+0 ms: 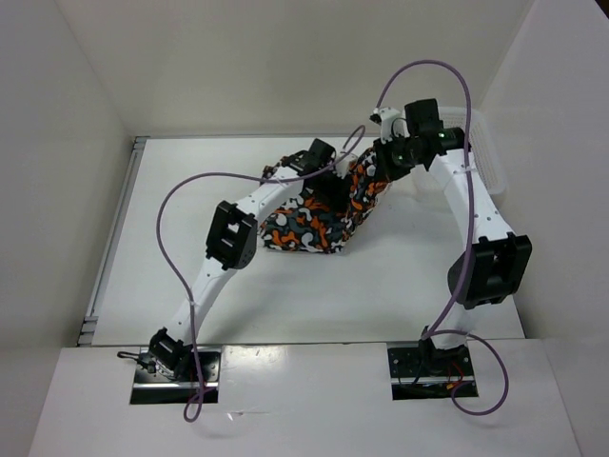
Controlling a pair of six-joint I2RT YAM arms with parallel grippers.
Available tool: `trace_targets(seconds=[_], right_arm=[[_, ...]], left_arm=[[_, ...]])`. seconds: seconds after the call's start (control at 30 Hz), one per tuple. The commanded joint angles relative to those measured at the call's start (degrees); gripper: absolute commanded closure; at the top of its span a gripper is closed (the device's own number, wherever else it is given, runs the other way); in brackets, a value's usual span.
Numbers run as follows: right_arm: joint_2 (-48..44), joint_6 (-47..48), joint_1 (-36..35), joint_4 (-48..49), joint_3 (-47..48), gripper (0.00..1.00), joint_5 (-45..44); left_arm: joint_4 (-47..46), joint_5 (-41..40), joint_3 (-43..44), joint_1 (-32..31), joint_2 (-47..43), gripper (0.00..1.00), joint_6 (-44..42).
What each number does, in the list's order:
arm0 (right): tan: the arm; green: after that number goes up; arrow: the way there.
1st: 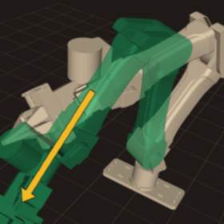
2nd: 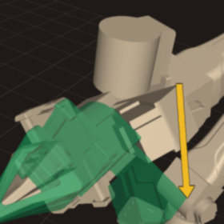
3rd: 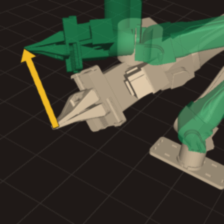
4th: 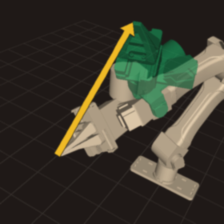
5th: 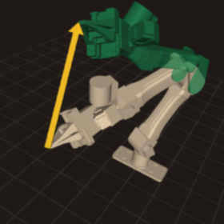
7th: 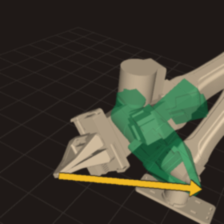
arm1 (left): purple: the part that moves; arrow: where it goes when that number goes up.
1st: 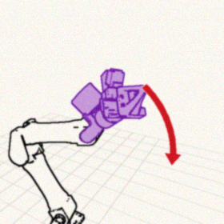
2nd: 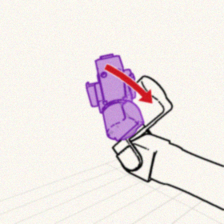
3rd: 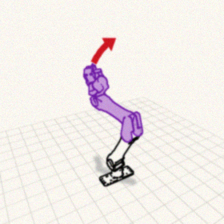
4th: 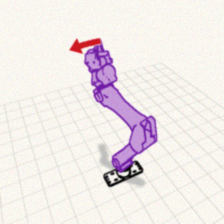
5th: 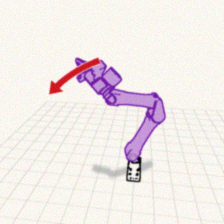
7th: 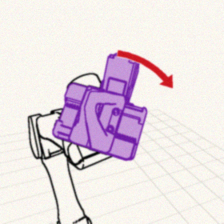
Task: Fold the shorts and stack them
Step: Fold the shorts
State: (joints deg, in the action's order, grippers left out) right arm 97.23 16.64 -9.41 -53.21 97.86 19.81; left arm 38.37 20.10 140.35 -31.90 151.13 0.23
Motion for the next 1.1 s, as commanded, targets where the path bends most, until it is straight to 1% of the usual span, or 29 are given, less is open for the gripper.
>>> trace_targets(seconds=[0.0, 0.03, 0.07, 0.13, 0.17, 0.2, 0.23, 0.27, 0.37, 0.4, 0.43, 0.5, 0.53, 0.57, 0.63, 0.67, 0.77, 0.8, 0.87, 0.93, 0.97, 1.07], right_arm=[[1.01, 6.63, -0.52, -7.5, 10.3, 1.0, 3.03], [1.81, 7.6, -0.52, -9.17, 11.37, 1.0, 3.04], [2.61, 8.48, -0.52, -11.63, 12.17, 1.0, 3.65], [3.92, 10.51, -0.52, -12.36, 12.17, 1.0, 4.88], [3.93, 11.12, -0.52, -13.57, 12.17, 1.0, 4.88], [4.45, 12.78, -0.52, -14.11, 12.7, 1.0, 5.49], [4.46, 13.5, -0.52, -14.98, 12.7, 1.0, 5.5], [5.07, 15.16, -0.52, -14.99, 12.01, 1.0, 5.5], [5.6, 18.06, -2.09, -16.39, 10.42, 1.0, 1.55], [5.6, 19.73, -3.32, -17.01, 9.89, 1.0, 0.59], [6.21, 20.7, -4.2, -17.01, 9.89, 1.0, -1.16], [6.22, 21.85, -7.01, -17.63, 8.49, 1.0, -3.37], [6.91, 21.85, -7.81, -17.63, 8.48, 1.0, -3.38], [6.92, 21.85, -9.12, -17.63, 8.48, 1.0, -3.9], [8.23, 21.85, -10.36, -17.11, 9.1, 1.0, -4.51], [8.24, 21.85, -11.06, -17.1, 9.71, 1.0, -4.52], [10.77, 22.38, -14.31, -16.57, 11.64, 1.0, -7.5], [11.48, 22.99, -15.89, -16.57, 12.26, 1.0, -7.51], [13.59, 22.99, -17.22, -16.57, 14.01, 1.0, -8.21], [14.82, 22.99, -18.97, -16.57, 15.33, 1.0, -8.83], [15.96, 23.52, -19.5, -16.57, 15.34, 1.0, -9.44], [17.03, 24.04, -21.95, -15.96, 16.39, 1.0, -10.75]], left_arm=[[0.21, 8.55, 4.13, -4.48, 1.62, 0.32, -0.23], [0.21, 8.55, 4.75, -4.49, 1.62, 0.3, -0.23], [0.21, 8.55, 4.75, -4.49, 0.32, 0.25, -0.23], [0.92, 6.1, 4.75, -4.49, -1.01, 0.15, -0.23], [1.53, 4.79, 3.53, -3.18, -2.58, 0.13, -0.23], [1.53, 4.25, 2.65, -2.39, -3.46, 0.06, -0.23], [2.23, 2.77, 1.69, -0.64, -5.56, 0.06, -0.23], [2.24, 2.15, -0.76, 0.25, -6.71, 0.0, -0.23], [2.24, -0.23, -6.3, 4.29, -11.98, 0.0, -0.23], [2.24, -1.02, -11.37, 5.35, -15.13, 0.0, -0.23], [0.84, -1.03, -14.38, 7.62, -16.9, 0.0, -0.23], [-0.74, -1.82, -20.18, 9.65, -21.64, 0.0, -0.23], [-1.27, -1.82, -25.69, 10.62, -23.06, 0.0, -0.23], [-1.28, -1.82, -28.18, 12.11, -25.42, 0.0, -0.23], [-2.77, -1.82, -32.67, 12.65, -26.76, 0.0, -0.23], [-2.77, 1.14, -36.17, 13.35, -26.76, 0.0, -0.23], [-3.82, 7.21, -39.53, 13.36, -25.28, 0.0, -0.23], [-5.13, 10.46, -41.2, 13.36, -23.79, 0.0, -0.23], [-5.67, 13.37, -41.21, 12.83, -21.68, 0.04, -0.23], [-5.67, 14.18, -39.47, 12.04, -17.81, 0.13, -0.23], [-5.07, 15.05, -38.76, 11.51, -16.58, 0.25, -0.23], [-5.06, 16.9, -38.14, 11.51, -13.67, 0.4, -0.23]])
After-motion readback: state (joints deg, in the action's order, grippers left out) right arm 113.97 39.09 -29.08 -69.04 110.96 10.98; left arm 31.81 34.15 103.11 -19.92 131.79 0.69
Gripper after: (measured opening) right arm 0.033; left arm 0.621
